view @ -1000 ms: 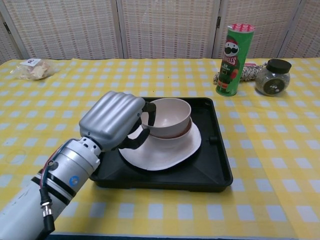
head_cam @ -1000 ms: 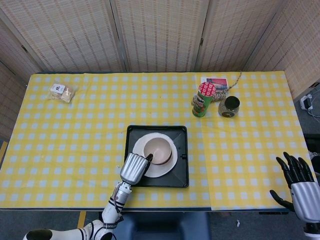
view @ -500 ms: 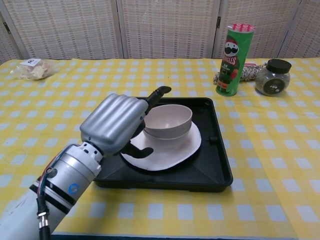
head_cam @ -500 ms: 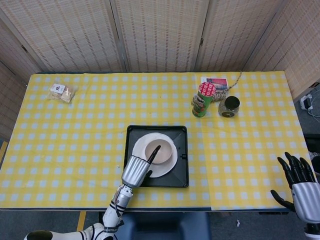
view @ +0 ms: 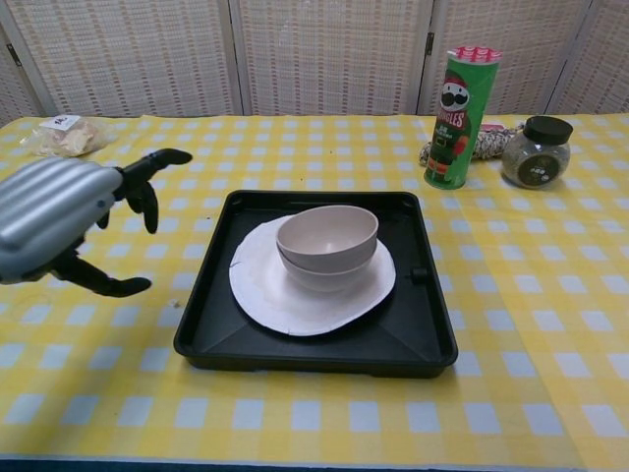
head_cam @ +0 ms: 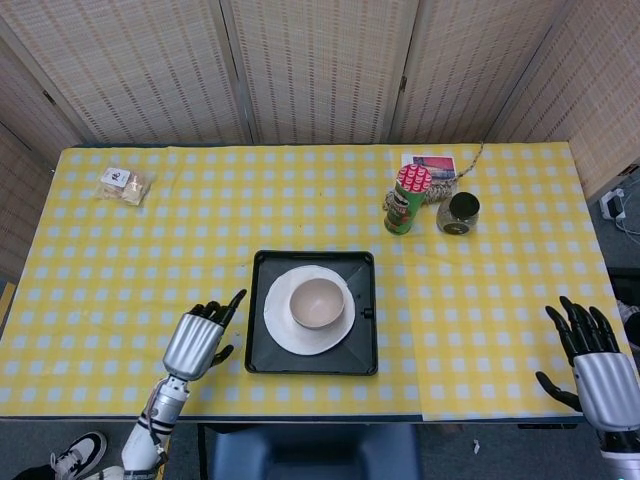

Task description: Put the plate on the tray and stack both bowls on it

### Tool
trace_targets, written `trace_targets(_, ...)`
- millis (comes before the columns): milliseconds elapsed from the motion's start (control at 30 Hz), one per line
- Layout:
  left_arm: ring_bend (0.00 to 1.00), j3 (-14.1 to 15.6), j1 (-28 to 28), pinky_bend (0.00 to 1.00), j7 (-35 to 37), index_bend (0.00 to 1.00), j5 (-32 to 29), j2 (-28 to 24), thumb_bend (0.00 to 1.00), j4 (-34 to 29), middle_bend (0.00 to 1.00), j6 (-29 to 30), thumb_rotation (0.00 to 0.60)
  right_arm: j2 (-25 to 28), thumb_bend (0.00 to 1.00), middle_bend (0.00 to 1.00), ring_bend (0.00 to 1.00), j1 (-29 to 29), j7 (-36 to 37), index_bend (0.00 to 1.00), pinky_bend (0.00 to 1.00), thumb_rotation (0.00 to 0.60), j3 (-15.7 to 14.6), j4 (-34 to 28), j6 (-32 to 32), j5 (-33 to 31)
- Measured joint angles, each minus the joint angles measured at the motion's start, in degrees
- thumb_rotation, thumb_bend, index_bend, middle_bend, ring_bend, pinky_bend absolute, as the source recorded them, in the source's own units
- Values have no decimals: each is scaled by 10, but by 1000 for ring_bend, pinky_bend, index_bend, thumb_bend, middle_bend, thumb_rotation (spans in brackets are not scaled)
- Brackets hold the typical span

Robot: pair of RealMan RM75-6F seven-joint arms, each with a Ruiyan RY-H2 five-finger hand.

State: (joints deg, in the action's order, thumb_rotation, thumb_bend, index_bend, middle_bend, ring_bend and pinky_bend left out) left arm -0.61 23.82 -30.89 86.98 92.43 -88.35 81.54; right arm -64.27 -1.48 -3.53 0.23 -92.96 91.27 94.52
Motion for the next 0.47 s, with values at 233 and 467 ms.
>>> trace_targets(233,60,45,-99,73,66,64,22,-91,194,-8,170,112,600,-9,231,0,0,22,-27,0,0,600,7,-5,-37,-14)
trace_targets(467,48,59,-169,68,151,33,22,-116,194,34,148,166,600,-7,232,0,0,26,-24,0,0,600,14,-9,-36,-24)
